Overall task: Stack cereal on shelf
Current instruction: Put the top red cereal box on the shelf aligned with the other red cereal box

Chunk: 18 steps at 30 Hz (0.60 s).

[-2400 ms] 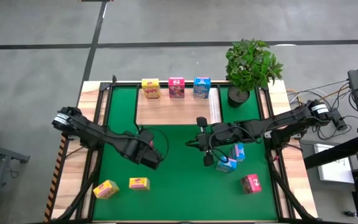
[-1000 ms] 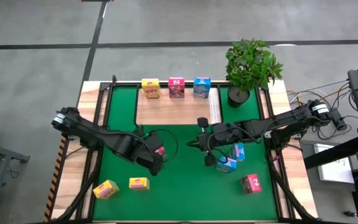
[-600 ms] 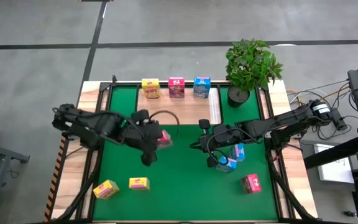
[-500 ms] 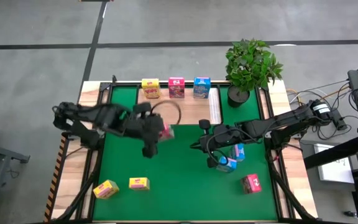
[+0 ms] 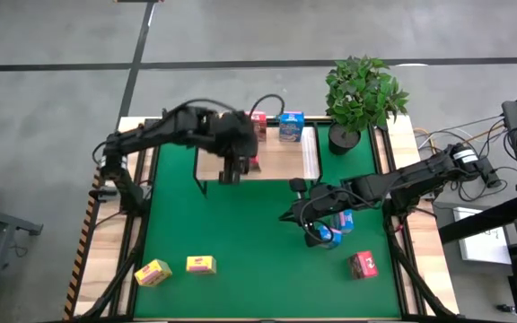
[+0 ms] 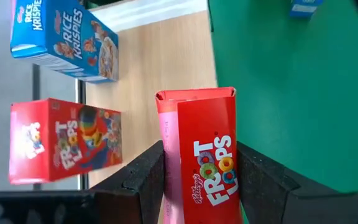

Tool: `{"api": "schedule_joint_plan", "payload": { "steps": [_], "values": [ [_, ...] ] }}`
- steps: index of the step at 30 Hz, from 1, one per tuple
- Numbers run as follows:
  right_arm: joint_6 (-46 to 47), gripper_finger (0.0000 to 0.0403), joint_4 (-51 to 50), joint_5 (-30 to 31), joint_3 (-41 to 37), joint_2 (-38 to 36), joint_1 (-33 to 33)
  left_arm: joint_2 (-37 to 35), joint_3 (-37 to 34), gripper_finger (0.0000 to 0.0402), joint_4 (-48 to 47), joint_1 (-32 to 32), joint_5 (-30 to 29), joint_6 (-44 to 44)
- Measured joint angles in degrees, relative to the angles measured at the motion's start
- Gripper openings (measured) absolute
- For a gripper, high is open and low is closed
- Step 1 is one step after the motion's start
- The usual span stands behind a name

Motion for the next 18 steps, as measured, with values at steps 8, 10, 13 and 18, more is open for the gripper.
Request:
{"api": "schedule_joint_plan", "payload": {
  "steps": [8,10,13,18],
  "values": [
    [-0.5,0.0009,-0.1,0.0,-0.2,-0.2,0.5,3.3,2.3,0.0157,1.8,7.5,8.5,7.1],
    [-0.5,0.0009,-0.1,0.0,-0.2,-0.2,0.5,4.1,2.8,0.0157,1.8,8.8,9.1,7.6],
    [-0.5,0.0009,-0.1,0.0,-0.2,-0.2,0.5,4.8,2.9,0.0157,1.8,10.7,11.2,7.9],
    [-0.5,0.0009,0.0,0.0,-0.2,-0.2,0.5,6.0,2.6,0.0157,1.8,13.1,12.0,7.2]
  ]
}}
